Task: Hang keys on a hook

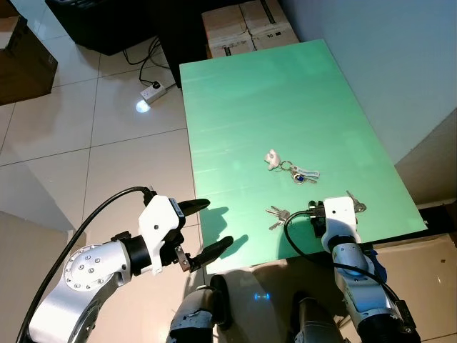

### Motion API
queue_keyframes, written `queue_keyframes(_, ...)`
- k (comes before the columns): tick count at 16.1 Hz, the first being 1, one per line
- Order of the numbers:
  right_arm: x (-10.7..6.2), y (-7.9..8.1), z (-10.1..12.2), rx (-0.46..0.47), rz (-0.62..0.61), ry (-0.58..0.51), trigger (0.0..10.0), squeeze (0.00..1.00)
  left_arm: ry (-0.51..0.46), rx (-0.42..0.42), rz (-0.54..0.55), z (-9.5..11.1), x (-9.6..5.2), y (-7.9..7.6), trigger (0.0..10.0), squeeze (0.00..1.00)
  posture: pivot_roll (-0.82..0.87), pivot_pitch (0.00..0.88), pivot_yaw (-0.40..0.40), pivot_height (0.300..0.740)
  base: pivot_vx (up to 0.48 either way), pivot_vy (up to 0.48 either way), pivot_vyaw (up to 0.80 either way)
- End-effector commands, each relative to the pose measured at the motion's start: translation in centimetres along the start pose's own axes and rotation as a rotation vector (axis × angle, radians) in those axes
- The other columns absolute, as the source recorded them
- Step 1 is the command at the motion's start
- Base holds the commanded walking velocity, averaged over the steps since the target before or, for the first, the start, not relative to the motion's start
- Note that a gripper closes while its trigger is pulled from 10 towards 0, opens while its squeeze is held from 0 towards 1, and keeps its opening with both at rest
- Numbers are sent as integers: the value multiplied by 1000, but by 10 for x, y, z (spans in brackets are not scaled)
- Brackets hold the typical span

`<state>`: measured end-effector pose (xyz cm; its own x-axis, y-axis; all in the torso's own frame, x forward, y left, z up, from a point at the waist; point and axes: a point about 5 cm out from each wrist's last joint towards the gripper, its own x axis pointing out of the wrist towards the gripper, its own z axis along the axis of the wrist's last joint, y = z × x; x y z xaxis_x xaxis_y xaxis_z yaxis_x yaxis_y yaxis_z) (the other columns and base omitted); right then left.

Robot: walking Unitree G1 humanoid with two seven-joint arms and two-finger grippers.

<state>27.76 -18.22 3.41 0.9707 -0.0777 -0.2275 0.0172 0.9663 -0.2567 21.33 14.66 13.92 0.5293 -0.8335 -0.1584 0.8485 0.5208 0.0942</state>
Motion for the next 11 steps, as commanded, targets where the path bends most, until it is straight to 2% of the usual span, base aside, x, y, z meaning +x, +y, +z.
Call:
queue_keyframes(1, -3, 2, -9, 19, -5, 43, 10000, 0, 21, -5, -7, -3, -3, 0, 10000, 0, 112, 275, 170, 740, 0, 0, 0)
queue_keyframes(2, -2, 1, -9, 24, -9, 45, 10000, 0, 21, -4, -8, -3, -3, -1, 10000, 0, 113, 277, 170, 740, 0, 0, 0)
queue_keyframes(3, -2, 0, -9, 24, -10, 46, 7843, 0, 21, -4, -8, -3, -4, -1, 10000, 0, 113, 279, 171, 740, 0, 0, 0)
queue_keyframes(4, -1, -1, -9, 25, -12, 48, 4314, 0, 21, -4, -9, -3, -4, -1, 10000, 0, 114, 280, 171, 740, 0, 0, 0)
queue_keyframes(5, -1, -3, -10, 28, -15, 51, 1608, 0, 21, -4, -9, -2, -4, -1, 10000, 0, 115, 282, 171, 740, 0, 0, 0)
queue_keyframes(6, 0, -4, -11, 30, -18, 58, 1882, 0, 21, -4, -8, -2, -4, -1, 10000, 0, 116, 284, 172, 740, 0, 0, 0)
queue_keyframes(7, 0, -4, -12, 30, -19, 61, 3373, 0, 21, -4, -8, -2, -4, -1, 10000, 0, 116, 285, 172, 740, 0, 0, 0)
queue_keyframes(8, 0, -5, -13, 30, -20, 66, 7529, 0, 22, -5, -8, -3, -4, -1, 10000, 0, 117, 286, 172, 740, 0, 0, 0)
queue_keyframes(9, 0, -5, -14, 32, -21, 70, 10000, 0, 23, -5, -8, -3, -4, -1, 10000, 0, 118, 287, 173, 740, 0, 0, 0)
queue_keyframes(11, 1, -5, -15, 34, -20, 71, 10000, 0, 24, -5, -8, -3, -5, 0, 10000, 0, 118, 288, 175, 740, 0, 0, 0)
